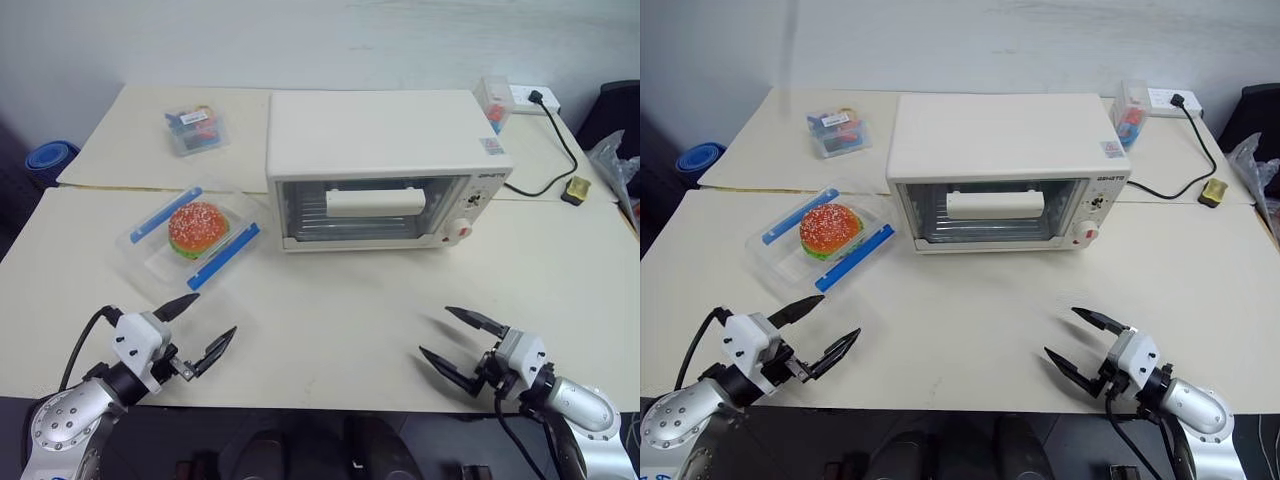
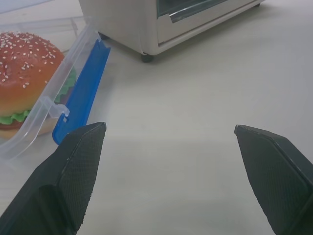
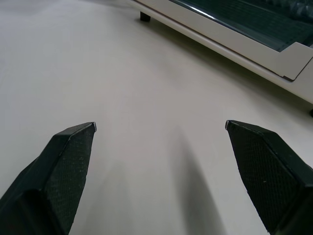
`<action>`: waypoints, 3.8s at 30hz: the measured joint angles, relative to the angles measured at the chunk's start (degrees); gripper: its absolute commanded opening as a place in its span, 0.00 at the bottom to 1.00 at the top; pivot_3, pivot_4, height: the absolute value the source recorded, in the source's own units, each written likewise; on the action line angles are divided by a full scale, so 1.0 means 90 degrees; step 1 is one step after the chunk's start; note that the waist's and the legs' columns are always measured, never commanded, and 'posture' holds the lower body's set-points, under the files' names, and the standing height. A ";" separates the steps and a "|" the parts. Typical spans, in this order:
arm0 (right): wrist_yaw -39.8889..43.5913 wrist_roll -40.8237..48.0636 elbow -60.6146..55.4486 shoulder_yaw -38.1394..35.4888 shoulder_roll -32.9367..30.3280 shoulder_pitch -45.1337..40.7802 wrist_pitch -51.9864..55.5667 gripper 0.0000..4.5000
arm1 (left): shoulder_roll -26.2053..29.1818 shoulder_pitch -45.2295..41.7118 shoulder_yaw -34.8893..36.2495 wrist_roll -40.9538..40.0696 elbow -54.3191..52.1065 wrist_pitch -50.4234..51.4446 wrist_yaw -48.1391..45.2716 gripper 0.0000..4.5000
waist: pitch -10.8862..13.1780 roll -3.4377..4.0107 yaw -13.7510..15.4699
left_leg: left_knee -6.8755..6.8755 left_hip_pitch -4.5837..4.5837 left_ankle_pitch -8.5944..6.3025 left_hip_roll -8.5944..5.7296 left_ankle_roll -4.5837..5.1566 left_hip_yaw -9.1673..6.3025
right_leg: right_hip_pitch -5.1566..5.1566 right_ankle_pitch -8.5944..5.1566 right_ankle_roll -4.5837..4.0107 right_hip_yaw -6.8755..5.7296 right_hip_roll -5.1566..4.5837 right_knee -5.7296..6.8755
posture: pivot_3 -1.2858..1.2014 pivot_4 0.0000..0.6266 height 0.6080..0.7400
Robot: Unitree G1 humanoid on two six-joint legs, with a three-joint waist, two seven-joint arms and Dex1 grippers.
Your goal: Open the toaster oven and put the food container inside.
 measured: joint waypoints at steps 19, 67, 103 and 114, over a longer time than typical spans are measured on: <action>-0.0350 0.1543 -0.0800 0.0253 -0.0184 -0.3390 0.3234 0.99 | 0.1637 -0.1516 0.1159 -0.3311 -0.0063 0.2245 -0.1163 1.00 | 0.0002 0.0018 -0.0006 | 0.0002 -0.0025 0.0002 0.0003 -0.0009 -0.0016 | -0.0026 -0.0001 -0.0016 -0.0023 -0.0002 0.0001 | 0.52 0.24 1.00; 0.0330 0.0565 -0.0869 -0.1379 -0.0554 0.0241 0.0612 1.00 | 0.0223 -0.4608 -0.3015 0.0428 0.2268 0.0950 -0.1638 0.01 | 0.0002 0.0019 -0.0010 | 0.0046 -0.0014 0.0010 0.0005 -0.0014 0.0000 | -0.0015 0.0008 0.0001 0.0004 0.0025 0.0038 | 0.52 0.24 1.00; 0.1534 0.1206 -0.0573 0.0051 -0.0295 -0.2404 0.0977 1.00 | 0.2120 -0.1083 0.3564 -0.6039 0.0902 0.5360 0.3148 0.99 | 0.0006 -0.0008 0.0109 | 0.0045 -0.0020 -0.0012 0.0005 -0.0006 -0.0041 | -0.0001 -0.0001 -0.0015 -0.0044 -0.0009 0.0016 | 0.52 0.24 1.00; 0.1249 0.1124 -0.0918 -0.0253 -0.0325 -0.1635 0.0836 1.00 | 0.2955 -0.4150 0.0876 -0.6075 0.3029 0.7468 0.5264 0.84 | 0.0007 -0.0004 -0.0029 | 0.0036 -0.0023 0.0004 0.0005 -0.0036 -0.0023 | -0.0029 -0.0001 -0.0015 -0.0031 0.0009 0.0037 | 0.52 0.24 1.00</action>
